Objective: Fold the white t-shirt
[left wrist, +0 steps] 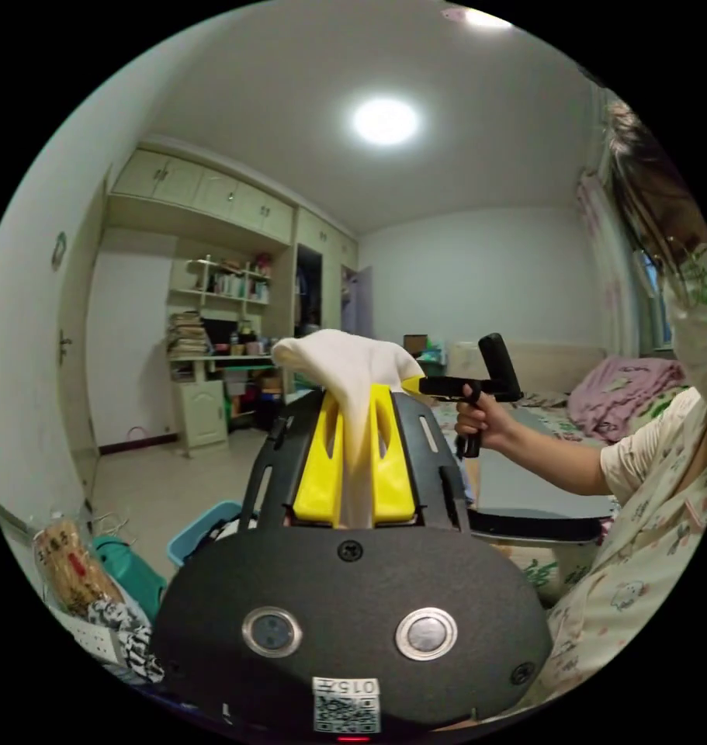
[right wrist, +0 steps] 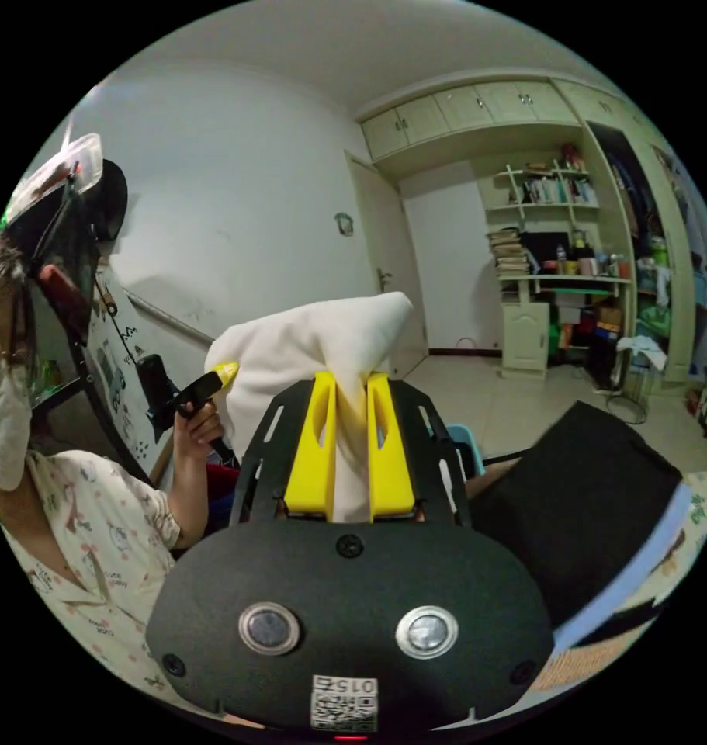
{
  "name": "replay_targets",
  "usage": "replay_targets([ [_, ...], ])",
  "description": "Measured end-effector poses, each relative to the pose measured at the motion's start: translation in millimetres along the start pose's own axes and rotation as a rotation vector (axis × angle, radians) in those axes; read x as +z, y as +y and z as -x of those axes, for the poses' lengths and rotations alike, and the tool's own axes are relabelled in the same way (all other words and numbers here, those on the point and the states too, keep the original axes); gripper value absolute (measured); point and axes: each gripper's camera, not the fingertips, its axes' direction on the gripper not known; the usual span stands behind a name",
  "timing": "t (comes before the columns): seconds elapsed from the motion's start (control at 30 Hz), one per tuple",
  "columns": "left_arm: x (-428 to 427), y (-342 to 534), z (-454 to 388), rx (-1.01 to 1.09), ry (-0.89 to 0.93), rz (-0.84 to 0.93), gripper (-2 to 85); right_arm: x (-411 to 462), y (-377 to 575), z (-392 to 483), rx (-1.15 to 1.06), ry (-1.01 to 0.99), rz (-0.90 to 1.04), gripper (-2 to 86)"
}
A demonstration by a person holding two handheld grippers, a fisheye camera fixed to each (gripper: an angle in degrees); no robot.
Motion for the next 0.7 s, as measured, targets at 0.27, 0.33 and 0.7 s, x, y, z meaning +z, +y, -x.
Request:
replay_targets([
  [0.27,13.2,86.8,105.1,-0.169,-0.090,0.084,5.5,77.3,135.9,-5.1,-0.031,-0.017,0.176,6.5],
  [0.33,30.2,111.1,133.3,-0.228,-0.091,0.097,5.7,101.4,171.7,-18.2,-0.046,0.006,0.241,6.6],
  [0.7,182.3,250.4,220.3,-0.412,-0.624,0.251,6.8,-62.2,337.2,-104.9,0.124,0.440,0.206,1.5],
])
